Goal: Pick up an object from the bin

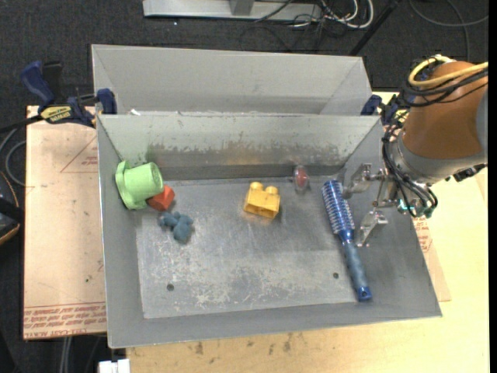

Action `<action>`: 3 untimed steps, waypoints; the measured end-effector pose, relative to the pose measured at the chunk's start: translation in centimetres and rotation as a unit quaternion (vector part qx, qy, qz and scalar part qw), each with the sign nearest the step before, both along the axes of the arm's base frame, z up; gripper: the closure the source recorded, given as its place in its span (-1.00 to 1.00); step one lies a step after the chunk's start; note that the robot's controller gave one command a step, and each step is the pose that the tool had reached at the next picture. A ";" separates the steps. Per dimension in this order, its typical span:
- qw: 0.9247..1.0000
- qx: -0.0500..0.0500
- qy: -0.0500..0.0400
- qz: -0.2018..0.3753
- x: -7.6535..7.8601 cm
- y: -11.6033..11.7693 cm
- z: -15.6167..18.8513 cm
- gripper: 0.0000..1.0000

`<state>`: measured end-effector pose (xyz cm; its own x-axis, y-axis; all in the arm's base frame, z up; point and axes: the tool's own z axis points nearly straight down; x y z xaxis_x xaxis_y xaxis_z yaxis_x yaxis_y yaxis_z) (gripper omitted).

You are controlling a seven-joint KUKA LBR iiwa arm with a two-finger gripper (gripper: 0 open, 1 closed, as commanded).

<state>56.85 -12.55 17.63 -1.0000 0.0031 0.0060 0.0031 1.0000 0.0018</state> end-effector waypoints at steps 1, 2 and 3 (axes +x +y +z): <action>0.998 -0.001 -0.007 0.056 1.6 0.3 4.8 -1.00; 1.000 0.001 0.000 0.023 2.5 4.4 -9.2 -1.00; 0.995 -0.002 -0.010 0.102 4.6 3.7 5.7 -1.00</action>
Offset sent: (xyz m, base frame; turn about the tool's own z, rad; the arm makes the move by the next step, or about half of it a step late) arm 0.0138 0.0019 0.0460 -0.1128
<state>61.47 -8.87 23.31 -0.9798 -0.1995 -0.0126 -0.1994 0.9799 -0.0038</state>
